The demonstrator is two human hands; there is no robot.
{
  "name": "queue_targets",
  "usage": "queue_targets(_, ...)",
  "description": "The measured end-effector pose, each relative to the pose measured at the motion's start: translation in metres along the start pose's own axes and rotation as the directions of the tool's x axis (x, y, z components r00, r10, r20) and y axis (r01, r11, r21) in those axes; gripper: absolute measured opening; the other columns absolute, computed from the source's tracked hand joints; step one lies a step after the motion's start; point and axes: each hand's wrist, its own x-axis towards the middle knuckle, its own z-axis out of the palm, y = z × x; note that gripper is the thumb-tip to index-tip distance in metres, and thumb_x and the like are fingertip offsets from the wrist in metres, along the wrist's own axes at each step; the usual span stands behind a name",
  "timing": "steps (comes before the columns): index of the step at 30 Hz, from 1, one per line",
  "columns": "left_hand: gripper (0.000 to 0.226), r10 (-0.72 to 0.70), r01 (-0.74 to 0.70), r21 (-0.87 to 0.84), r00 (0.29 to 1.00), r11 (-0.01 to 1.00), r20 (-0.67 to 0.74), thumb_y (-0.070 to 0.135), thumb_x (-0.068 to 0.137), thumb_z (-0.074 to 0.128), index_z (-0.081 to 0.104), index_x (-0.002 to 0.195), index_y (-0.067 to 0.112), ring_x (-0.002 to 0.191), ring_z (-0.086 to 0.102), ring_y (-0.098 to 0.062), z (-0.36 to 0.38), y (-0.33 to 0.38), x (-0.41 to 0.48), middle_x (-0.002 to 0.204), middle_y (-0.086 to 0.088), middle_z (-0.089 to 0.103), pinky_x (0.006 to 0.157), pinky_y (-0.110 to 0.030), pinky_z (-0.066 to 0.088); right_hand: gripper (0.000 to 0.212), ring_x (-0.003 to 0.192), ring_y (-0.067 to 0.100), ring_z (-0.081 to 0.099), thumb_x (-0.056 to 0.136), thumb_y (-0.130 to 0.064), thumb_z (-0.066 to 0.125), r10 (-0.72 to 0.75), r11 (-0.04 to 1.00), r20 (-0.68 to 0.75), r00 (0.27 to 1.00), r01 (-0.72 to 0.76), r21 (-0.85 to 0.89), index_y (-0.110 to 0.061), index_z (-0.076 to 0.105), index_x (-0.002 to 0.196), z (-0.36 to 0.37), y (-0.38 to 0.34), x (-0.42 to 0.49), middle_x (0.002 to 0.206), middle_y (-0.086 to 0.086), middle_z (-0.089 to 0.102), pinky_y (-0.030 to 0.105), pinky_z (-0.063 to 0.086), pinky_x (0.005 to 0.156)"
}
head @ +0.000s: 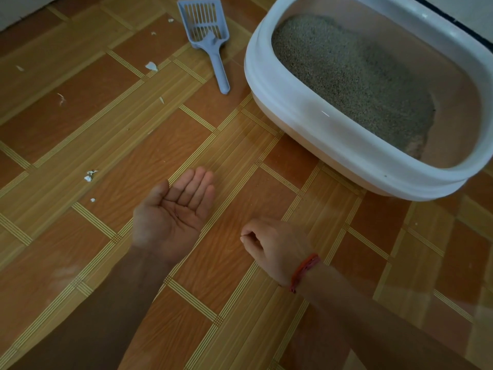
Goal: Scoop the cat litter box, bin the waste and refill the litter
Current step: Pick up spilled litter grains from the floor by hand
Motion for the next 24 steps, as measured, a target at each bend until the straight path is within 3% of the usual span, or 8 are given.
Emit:
queue_targets(6, 0.059, -0.005, 0.005, 0.016, 1.000, 1.000, -0.008, 0.031, 0.105, 0.027, 0.075, 0.100, -0.002, 0.107, 0.069, -0.027, -0.002, -0.002, -0.001, 0.118, -0.015, 0.071, 0.087, -0.038, 0.058, 0.020, 0.065, 0.007, 0.058, 0.100, -0.032, 0.046, 0.008, 1.000, 0.038, 0.999, -0.007, -0.027, -0.022, 0.061, 0.094, -0.003, -0.007, -0.003, 0.081, -0.011, 0.063, 0.022, 0.051, 0.057)
queue_targets(10, 0.059, -0.020, 0.020, 0.017, 1.000, 1.000, -0.012, 0.030, 0.105, 0.028, 0.076, 0.098, -0.003, 0.107, 0.069, -0.028, -0.002, -0.004, -0.002, 0.117, -0.016, 0.070, 0.088, -0.040, 0.057, 0.014, 0.051, 0.000, 0.039, 0.098, -0.031, 0.050, -0.042, 0.998, -0.075, 0.996, 0.045, 0.039, -0.022, 0.059, 0.092, -0.019, -0.033, 0.002, 0.063, -0.020, 0.038, 0.010, 0.032, 0.048)
queue_targets(14, 0.057, -0.093, 0.094, 0.036, 0.996, 0.995, -0.007, 0.030, 0.104, 0.031, 0.076, 0.096, -0.003, 0.107, 0.070, -0.027, 0.000, -0.014, -0.007, 0.115, -0.016, 0.071, 0.088, -0.039, 0.058, 0.017, 0.060, 0.005, 0.050, 0.096, -0.032, 0.048, -0.122, 0.980, -0.193, 0.974, 0.148, 0.130, -0.019, 0.057, 0.090, -0.026, -0.065, 0.015, 0.073, -0.012, 0.053, 0.025, 0.045, 0.052)
queue_targets(17, 0.050, -0.136, 0.136, 0.102, 0.991, 0.985, -0.008, 0.032, 0.104, 0.032, 0.069, 0.110, -0.001, 0.105, 0.070, -0.023, 0.001, -0.020, -0.011, 0.116, -0.012, 0.071, 0.088, -0.037, 0.053, 0.028, 0.063, 0.018, 0.060, 0.094, -0.037, 0.036, -0.125, 0.980, -0.187, 0.974, 0.150, 0.129, -0.018, 0.057, 0.091, -0.022, -0.076, 0.025, 0.076, -0.003, 0.062, 0.040, 0.051, 0.053)
queue_targets(20, 0.048, -0.144, 0.142, 0.114, 0.990, 0.983, 0.004, 0.032, 0.104, 0.031, 0.065, 0.115, 0.001, 0.105, 0.070, -0.023, 0.003, -0.021, -0.012, 0.117, -0.011, 0.071, 0.091, -0.036, 0.057, 0.031, 0.067, 0.023, 0.062, 0.089, -0.039, 0.034, -0.112, 0.981, -0.196, 0.974, 0.140, 0.135, -0.019, 0.057, 0.092, -0.018, -0.077, 0.028, 0.080, -0.001, 0.065, 0.043, 0.052, 0.055)
queue_targets(24, 0.052, -0.145, 0.143, 0.087, 0.989, 0.986, 0.008, 0.033, 0.104, 0.032, 0.073, 0.102, 0.000, 0.106, 0.070, -0.024, 0.002, -0.018, -0.010, 0.115, -0.012, 0.072, 0.087, -0.042, 0.056, 0.013, 0.069, 0.019, 0.061, 0.091, -0.032, 0.051, -0.099, 0.965, -0.209, 0.973, 0.145, 0.218, -0.021, 0.058, 0.090, -0.020, -0.074, 0.028, 0.080, -0.005, 0.062, 0.043, 0.053, 0.059)
